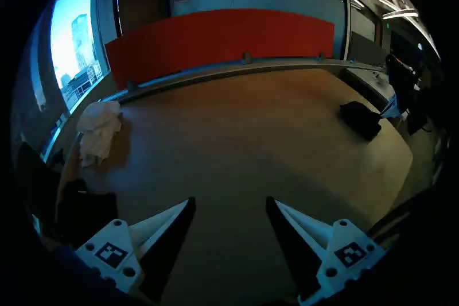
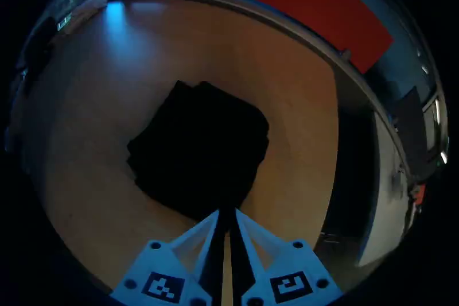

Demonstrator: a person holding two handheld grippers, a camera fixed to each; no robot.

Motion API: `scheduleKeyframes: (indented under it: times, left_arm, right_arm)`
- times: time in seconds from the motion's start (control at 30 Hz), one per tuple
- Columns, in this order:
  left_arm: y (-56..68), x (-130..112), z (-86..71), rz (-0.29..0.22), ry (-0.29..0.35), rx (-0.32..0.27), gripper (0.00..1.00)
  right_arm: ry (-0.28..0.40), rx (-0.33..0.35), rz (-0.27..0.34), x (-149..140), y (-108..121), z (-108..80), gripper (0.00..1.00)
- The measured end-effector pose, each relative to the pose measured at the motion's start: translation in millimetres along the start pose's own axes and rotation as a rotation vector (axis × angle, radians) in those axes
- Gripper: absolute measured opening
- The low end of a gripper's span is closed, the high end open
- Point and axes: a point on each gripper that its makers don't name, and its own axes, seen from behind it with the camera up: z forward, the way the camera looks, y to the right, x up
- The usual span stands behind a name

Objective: Fold towel

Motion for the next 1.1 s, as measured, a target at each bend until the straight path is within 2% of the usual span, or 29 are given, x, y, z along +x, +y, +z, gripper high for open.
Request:
scheduleKeyframes:
  times: [0.23, 0.37, 0.53, 0.63, 0.9, 1.1]
  left_arm:
    - [-1.4, -1, 0.6, -0.002, -0.001, 0.001, 0.90]
    - [-2.1, 0, 1.4, -0.004, 0.001, -0.001, 0.90]
    - [-2.6, 0, 2.5, -0.007, 0.006, -0.006, 0.90]
    - [-2.3, 0, 3.1, -0.010, 0.010, -0.010, 0.90]
    - [-3.7, 2, 3.3, -0.012, 0.022, -0.017, 0.90]
    - [-9.1, 4, 3.1, -0.026, 0.034, -0.018, 0.90]
  right_arm:
    - [-0.005, -0.005, 0.005, -5, -3, -0.2, 0.09]
    - [-0.003, -0.008, 0.010, -7, -4, -3.7, 0.20]
    - [0.006, -0.010, 0.016, -8, -8, -9.9, 0.65]
    - [0.015, -0.009, 0.020, -6, -11, -13.2, 0.83]
    - [0.046, -0.028, 0.038, 3, -16, -19.7, 0.84]
    - [0.107, -0.035, 0.077, 20, -24, -30.4, 0.84]
